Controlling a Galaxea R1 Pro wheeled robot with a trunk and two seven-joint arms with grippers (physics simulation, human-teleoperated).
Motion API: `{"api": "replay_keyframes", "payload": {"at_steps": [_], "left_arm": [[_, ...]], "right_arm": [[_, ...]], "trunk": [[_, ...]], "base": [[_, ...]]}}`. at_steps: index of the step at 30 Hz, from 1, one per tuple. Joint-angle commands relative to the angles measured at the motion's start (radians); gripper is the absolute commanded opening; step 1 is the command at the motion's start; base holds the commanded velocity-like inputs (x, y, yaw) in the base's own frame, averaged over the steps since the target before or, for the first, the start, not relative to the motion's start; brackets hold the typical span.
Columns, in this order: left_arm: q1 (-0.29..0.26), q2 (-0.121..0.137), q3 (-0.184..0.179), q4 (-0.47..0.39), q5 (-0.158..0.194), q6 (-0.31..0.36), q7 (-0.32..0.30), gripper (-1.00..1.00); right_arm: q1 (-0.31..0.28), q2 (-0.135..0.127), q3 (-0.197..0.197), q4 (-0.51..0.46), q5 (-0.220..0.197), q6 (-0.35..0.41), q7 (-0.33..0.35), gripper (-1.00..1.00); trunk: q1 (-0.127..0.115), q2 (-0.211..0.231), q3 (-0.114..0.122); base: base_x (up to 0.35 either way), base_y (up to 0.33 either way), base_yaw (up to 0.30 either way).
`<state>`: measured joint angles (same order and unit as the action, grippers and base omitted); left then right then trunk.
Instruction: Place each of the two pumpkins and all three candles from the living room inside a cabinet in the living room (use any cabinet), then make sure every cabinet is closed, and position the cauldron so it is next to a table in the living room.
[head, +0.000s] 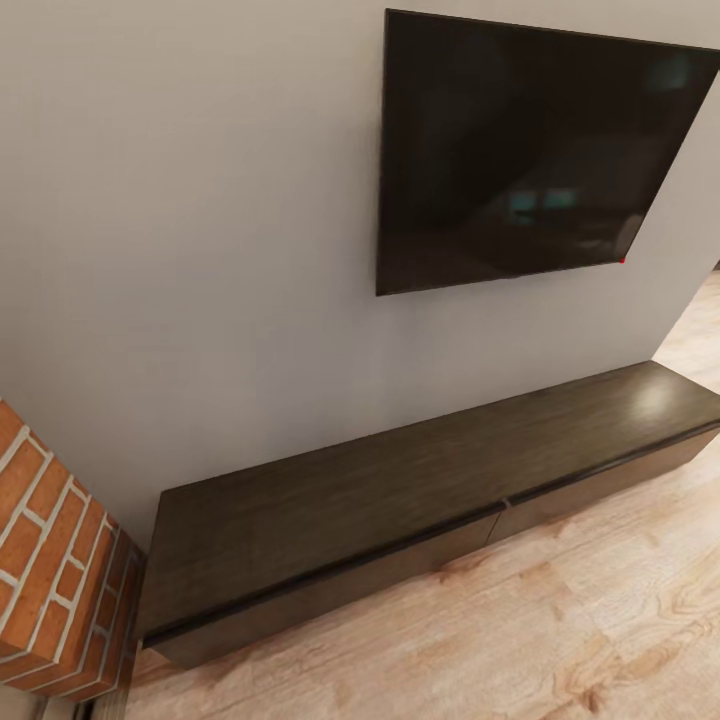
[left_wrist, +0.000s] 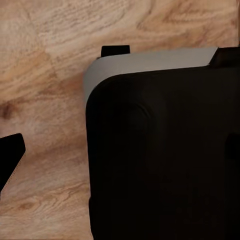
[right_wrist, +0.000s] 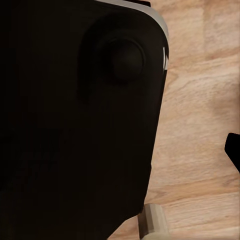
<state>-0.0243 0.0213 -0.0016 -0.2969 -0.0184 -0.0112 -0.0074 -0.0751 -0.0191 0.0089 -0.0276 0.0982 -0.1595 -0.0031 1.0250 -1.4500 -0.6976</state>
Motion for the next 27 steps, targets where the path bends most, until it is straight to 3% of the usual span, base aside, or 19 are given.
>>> {"api": "replay_keyframes", "payload": {"at_steps": [1,10,16,17,21,27], "left_arm": [[0.0,0.0,0.0,-0.006,0.0,0.0,0.0,1.0],[-0.001,-0.003,-0.003,-0.056,0.0,0.0,-0.031,1.0],[-0.033,0.008,-0.009,-0.091,-0.001,0.002,-0.064,1.0],[-0.07,0.009,-0.009,-0.19,-0.001,0.002,-0.269,1.0],[-0.105,0.005,-0.01,-0.198,-0.001,0.002,-0.321,1.0],[-0.141,-0.001,-0.011,-0.267,0.0,0.002,-0.334,1.0]], "right_arm": [[0.0,0.0,0.0,0.0,0.0,0.0,0.0,1.0],[0.0,-0.002,0.0,0.0,0.0,0.0,0.0,1.0],[0.0,-0.001,0.0,0.0,0.0,0.0,0.0,1.0],[0.0,-0.002,0.0,0.0,0.0,0.0,0.0,1.0],[0.0,-0.002,0.0,-0.001,0.0,-0.001,0.0,1.0],[0.0,0.001,-0.001,-0.001,-0.001,-0.002,0.001,1.0]], "trunk": [[0.0,0.0,0.0],[0.0,0.0,0.0],[0.0,0.0,0.0],[0.0,0.0,0.0],[0.0,0.0,0.0],[0.0,0.0,0.0]], "base": [[0.0,0.0,0.0],[0.0,0.0,0.0],[0.0,0.0,0.0],[0.0,0.0,0.0],[0.0,0.0,0.0],[0.0,0.0,0.0]]}}
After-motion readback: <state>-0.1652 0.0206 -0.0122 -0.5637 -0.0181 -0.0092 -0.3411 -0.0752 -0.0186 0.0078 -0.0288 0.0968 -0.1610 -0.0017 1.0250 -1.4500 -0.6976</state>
